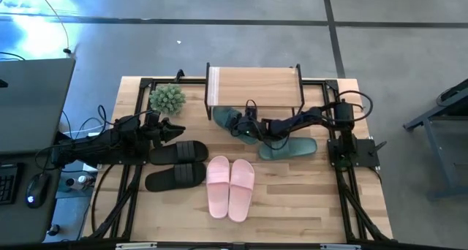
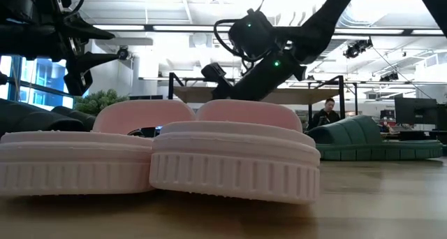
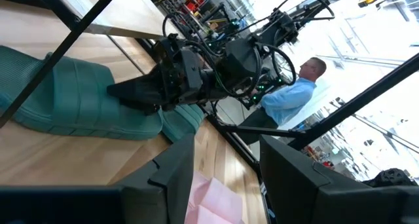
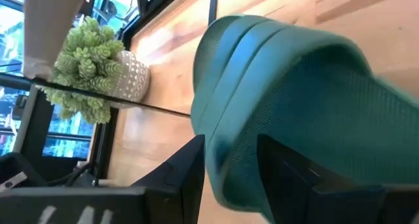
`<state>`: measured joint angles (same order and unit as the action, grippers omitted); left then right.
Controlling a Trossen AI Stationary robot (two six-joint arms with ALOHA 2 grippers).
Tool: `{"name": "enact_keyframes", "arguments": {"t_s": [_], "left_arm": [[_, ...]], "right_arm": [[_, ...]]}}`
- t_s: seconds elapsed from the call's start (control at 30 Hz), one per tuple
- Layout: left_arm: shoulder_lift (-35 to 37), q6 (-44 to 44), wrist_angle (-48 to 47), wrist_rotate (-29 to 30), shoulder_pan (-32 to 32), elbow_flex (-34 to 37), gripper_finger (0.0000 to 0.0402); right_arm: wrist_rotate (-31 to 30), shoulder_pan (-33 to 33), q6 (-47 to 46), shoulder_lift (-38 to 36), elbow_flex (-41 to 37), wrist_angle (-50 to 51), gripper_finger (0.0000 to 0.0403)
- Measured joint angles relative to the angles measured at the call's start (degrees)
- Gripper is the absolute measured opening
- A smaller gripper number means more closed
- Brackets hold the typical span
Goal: Pick and place slides into the shelf
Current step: Put the bottom green slides under the shelf
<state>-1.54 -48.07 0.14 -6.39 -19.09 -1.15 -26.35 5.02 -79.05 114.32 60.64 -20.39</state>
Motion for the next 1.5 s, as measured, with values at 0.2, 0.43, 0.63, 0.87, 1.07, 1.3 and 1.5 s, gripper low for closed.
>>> {"name": "enact_keyframes", "arguments": {"t_s": [0.2, 0.43, 0.63, 0.87, 1.07, 1.3, 1.5], "left_arm": [[0.0, 0.0, -0.02, -0.02, 0.0, 0.0, 0.0159], [0.0, -0.02, -0.01, 0.0, 0.0, -0.02, 0.0159], [0.02, -0.01, 0.0, 0.0, -0.01, -0.02, 0.0159], [0.0, -0.02, 0.0, 0.0, -0.02, -0.02, 0.0159], [0.01, 0.0, -0.02, -0.02, -0.02, -0.02, 0.0159], [0.0, -0.02, -0.02, -0.01, 0.0, -0.02, 0.0159], [0.0, -0.02, -0.01, -0.01, -0.02, -0.02, 0.0159]], "right_arm": [[0.04, -1.0, 0.02, -0.07, 0.0, 0.12, 0.0131], [-0.56, -1.75, 2.92, -4.57, -0.07, 8.05, 0.0131], [-1.38, -3.7, 4.62, -10.09, -0.06, 17.38, 0.0131], [4.58, -6.74, 18.42, -14.96, -0.07, 27.21, 0.0131], [4.71, -9.15, 40.35, -22.11, -0.02, 45.98, 0.0127], [-3.25, -13.33, 50.63, -23.95, -1.06, 65.53, 0.0078], [-1.08, -10.46, 56.11, -23.69, -8.85, 51.75, 0.0008]]}}
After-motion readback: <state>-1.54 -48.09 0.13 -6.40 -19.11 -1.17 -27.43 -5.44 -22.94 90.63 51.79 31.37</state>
